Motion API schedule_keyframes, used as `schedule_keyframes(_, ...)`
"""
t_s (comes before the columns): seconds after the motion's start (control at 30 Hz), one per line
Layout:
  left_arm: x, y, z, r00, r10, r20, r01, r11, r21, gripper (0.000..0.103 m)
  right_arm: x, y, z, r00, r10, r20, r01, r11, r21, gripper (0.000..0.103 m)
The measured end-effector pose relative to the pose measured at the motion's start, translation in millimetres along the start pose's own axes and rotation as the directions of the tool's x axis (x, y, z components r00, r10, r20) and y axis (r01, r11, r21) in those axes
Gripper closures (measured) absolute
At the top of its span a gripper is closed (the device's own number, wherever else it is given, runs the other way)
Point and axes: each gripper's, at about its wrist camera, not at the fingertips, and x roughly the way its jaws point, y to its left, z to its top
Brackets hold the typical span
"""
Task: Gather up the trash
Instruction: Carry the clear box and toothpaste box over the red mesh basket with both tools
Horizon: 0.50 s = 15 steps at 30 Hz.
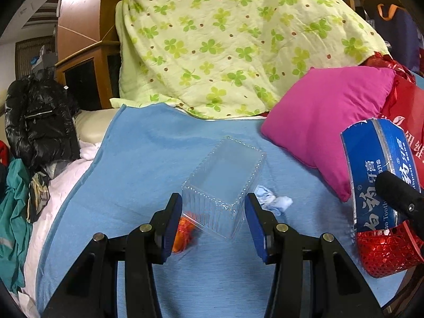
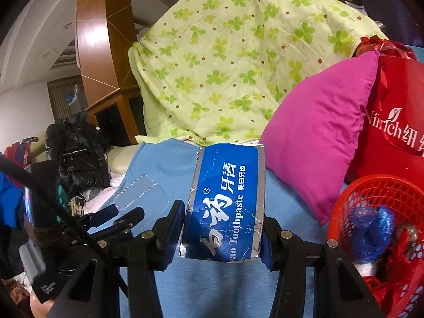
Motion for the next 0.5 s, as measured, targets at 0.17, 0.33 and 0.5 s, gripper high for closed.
schedule_keyframes(0.17,-3,-13,2,1.0,-0.01,0.003,0.01,1.0,0.009,0.052,-9,-7,-2,1.0,-0.001,0.007,0.001,1.0,0.015,0.05)
schedule_keyframes(0.33,-7,-25,4,1.0,-0.02,0.015,0.02,1.0,0.018,0.052,-24,-12,-6,0.999,-0.017,0.034,0.016,1.0,0.022,0.05)
schedule_keyframes(0.5,-10,-36,4,0.999,-0.028,0.023,0.027,0.999,0.031,0.052,-40,-23,-8,0.997,-0.03,0.065,0.027,0.999,0.043,0.05)
